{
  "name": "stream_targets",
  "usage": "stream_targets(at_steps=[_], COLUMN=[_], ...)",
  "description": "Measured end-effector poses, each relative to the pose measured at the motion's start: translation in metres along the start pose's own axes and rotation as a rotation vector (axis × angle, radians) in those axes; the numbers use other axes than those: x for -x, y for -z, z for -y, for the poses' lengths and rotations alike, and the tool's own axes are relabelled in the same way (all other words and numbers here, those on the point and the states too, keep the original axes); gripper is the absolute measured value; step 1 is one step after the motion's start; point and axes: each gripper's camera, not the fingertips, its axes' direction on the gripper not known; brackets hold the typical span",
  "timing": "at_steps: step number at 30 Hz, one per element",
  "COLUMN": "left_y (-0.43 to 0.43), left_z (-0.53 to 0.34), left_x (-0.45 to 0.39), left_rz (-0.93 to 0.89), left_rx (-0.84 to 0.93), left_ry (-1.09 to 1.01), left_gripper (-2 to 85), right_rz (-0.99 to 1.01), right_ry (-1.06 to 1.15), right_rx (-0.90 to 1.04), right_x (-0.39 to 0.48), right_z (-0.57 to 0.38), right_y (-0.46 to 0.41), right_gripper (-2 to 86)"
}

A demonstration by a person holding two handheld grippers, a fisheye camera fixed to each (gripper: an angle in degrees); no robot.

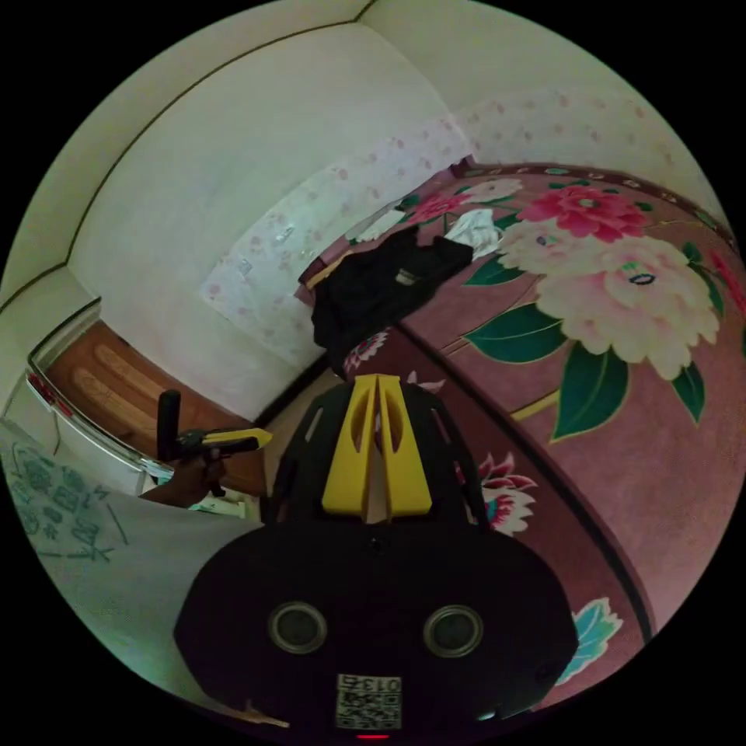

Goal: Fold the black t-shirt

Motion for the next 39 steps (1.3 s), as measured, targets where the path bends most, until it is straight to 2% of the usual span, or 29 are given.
stream_targets(at_steps=[4,8,17,21,23,25,26,28,31,32,34,39], left_y=[0.032,0.045,0.074,0.083,0.084,0.078,0.075,0.061,0.047,0.045,0.032,0.000], left_z=[0.004,0.030,0.162,0.241,0.275,0.321,0.334,0.387,0.451,0.462,0.505,0.565], left_x=[0.077,0.132,0.284,0.336,0.354,0.372,0.375,0.379,0.366,0.361,0.337,0.307], left_rz=[-0.011,-0.013,0.019,0.064,0.076,0.065,0.063,0.064,0.043,0.025,0.017,0.000], left_rx=[-0.066,-0.051,0.045,0.099,0.081,0.065,0.065,0.075,0.056,0.050,0.063,0.101], left_ry=[0.113,0.127,0.147,0.109,0.103,0.100,0.093,0.022,-0.104,-0.141,-0.293,-0.486], left_gripper=[9.0,11.5,13.8,15.1,16.1,17.4,17.7,18.2,18.4,18.5,18.7,20.0], right_rz=[-0.053,-0.064,-0.094,-0.197,-0.221,-0.346,-0.332,-0.156,-0.206,-0.176,-0.048,0.028], right_ry=[0.027,-0.040,-0.257,-0.350,-0.367,-0.384,-0.357,-0.323,-0.331,-0.338,-0.316,-0.245], right_rx=[0.068,0.118,0.164,0.182,0.203,0.219,0.204,0.300,0.359,0.347,0.117,-0.192], right_x=[0.016,0.007,-0.046,-0.065,-0.066,-0.057,-0.053,-0.042,-0.029,-0.027,-0.014,0.025], right_z=[0.064,0.115,0.243,0.302,0.324,0.344,0.347,0.359,0.363,0.364,0.370,0.382], right_y=[-0.062,-0.117,-0.258,-0.308,-0.328,-0.342,-0.346,-0.369,-0.379,-0.375,-0.329,-0.209], right_gripper=[8.7,10.4,11.3,12.3,11.4,7.8,6.7,3.1,1.1,0.9,0.4,0.0])
